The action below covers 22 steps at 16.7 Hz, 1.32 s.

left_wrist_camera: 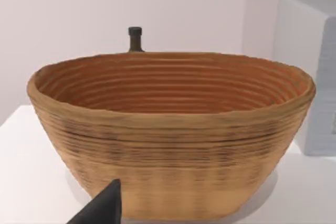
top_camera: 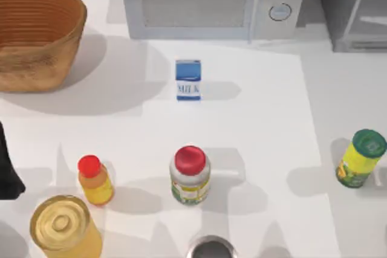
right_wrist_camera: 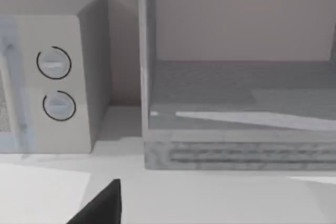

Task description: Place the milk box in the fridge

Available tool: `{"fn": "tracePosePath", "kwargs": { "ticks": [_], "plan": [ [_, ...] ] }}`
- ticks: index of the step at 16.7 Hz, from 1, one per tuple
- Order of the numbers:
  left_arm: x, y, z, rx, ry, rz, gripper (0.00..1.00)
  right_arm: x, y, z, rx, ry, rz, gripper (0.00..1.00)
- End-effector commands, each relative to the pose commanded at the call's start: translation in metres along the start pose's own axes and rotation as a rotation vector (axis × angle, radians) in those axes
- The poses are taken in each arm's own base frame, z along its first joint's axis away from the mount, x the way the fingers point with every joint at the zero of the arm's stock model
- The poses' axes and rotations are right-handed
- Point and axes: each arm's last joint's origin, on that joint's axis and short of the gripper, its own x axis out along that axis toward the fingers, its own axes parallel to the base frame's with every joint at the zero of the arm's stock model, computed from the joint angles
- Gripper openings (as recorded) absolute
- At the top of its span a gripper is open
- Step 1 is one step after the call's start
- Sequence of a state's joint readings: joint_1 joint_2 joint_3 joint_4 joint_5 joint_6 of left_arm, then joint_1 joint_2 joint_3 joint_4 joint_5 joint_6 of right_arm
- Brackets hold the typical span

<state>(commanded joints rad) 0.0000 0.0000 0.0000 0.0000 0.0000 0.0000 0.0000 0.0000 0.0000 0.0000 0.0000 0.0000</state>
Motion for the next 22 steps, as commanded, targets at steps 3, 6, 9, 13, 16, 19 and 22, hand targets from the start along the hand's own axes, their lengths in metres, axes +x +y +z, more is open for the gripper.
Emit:
{"fn": "tracePosePath", "kwargs": {
  "ticks": [3,6,9,13,16,19,22],
  "plan": [
    [0.000,0.000,0.000,0.000,0.000,0.000,1.00,0.000,0.001,0.002,0.002,0.000,0.007,1.00],
    [0.000,0.000,0.000,0.000,0.000,0.000,1.00,0.002,0.008,0.023,0.022,0.006,0.063,1.00],
    [0.000,0.000,0.000,0.000,0.000,0.000,1.00,0.012,0.023,0.059,0.062,0.034,0.141,1.00],
    [0.000,0.000,0.000,0.000,0.000,0.000,1.00,0.055,0.062,0.108,0.119,0.136,0.227,1.00],
    [0.000,0.000,0.000,0.000,0.000,0.000,1.00,0.108,0.118,0.119,0.133,0.259,0.254,1.00],
    [0.000,0.000,0.000,0.000,0.000,0.000,1.00,0.160,0.191,0.095,0.113,0.379,0.236,1.00],
    [0.000,0.000,0.000,0.000,0.000,0.000,1.00,0.196,0.260,0.043,0.073,0.464,0.181,1.00]
  ]
}}
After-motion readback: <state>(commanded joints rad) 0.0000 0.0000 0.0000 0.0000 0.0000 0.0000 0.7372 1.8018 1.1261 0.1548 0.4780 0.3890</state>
